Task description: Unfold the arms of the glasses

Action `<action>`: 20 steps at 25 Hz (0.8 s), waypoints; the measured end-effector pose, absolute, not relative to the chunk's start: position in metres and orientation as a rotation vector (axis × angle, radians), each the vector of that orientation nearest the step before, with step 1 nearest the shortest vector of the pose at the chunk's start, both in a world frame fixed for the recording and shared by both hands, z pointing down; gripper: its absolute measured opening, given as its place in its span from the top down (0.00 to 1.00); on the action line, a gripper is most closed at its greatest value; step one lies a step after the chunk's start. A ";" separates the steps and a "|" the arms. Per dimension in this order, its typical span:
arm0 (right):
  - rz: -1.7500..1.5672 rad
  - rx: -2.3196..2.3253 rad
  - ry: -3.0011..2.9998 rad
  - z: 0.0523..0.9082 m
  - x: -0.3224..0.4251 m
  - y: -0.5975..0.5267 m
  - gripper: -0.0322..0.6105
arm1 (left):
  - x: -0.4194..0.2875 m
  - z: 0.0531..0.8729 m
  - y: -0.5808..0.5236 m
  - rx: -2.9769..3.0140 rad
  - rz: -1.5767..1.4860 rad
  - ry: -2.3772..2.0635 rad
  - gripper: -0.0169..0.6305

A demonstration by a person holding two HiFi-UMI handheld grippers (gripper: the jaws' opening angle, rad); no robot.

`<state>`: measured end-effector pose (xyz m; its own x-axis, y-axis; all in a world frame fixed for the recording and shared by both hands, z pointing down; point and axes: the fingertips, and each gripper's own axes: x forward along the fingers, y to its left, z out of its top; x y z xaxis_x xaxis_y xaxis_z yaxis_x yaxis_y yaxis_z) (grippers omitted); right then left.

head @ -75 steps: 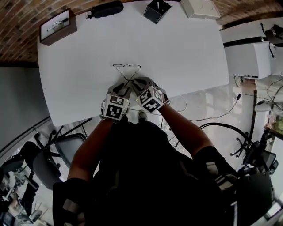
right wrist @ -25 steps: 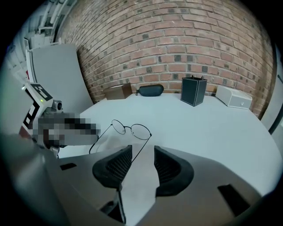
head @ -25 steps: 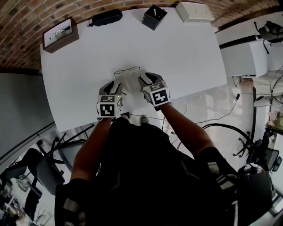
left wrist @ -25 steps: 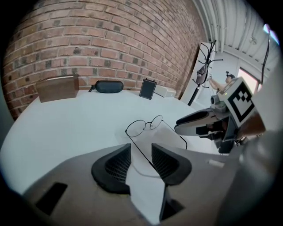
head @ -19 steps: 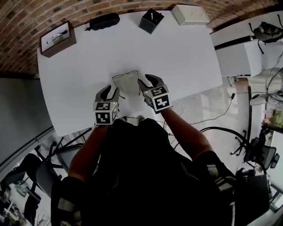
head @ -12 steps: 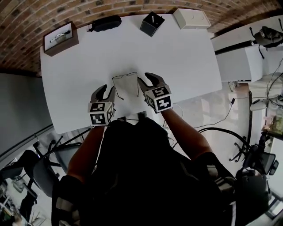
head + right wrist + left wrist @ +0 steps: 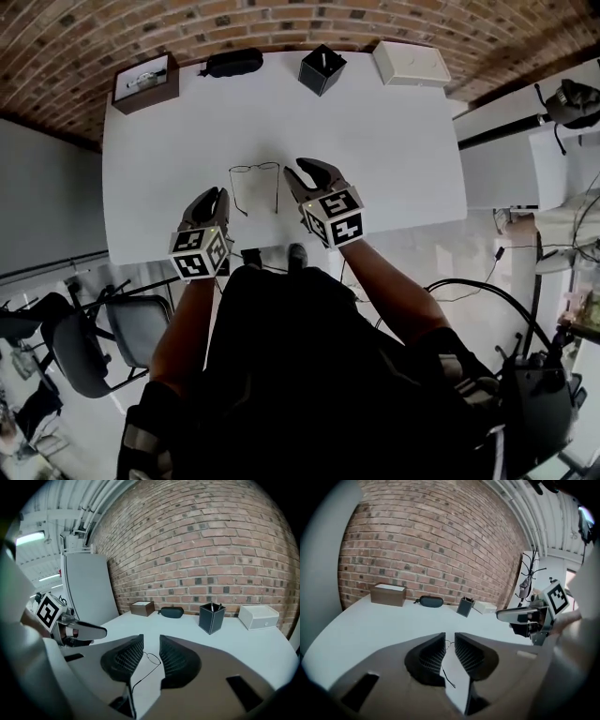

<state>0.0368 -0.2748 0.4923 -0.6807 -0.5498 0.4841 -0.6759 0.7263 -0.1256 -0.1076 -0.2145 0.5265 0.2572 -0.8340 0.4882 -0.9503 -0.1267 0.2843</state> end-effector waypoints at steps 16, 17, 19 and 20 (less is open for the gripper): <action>0.309 1.081 -2.632 0.417 0.034 -0.263 0.92 | -0.130 0.435 -0.200 2.143 0.162 -1.751 0.96; 0.304 1.109 -2.638 0.409 0.033 -0.261 0.92 | -0.134 0.427 -0.199 2.156 0.148 -1.754 0.96; 0.289 1.169 -2.645 0.393 0.033 -0.261 0.92 | -0.144 0.409 -0.198 2.179 0.107 -1.764 0.96; 0.272 1.201 -2.644 0.386 0.034 -0.260 0.93 | -0.148 0.402 -0.197 2.189 0.083 -1.771 0.96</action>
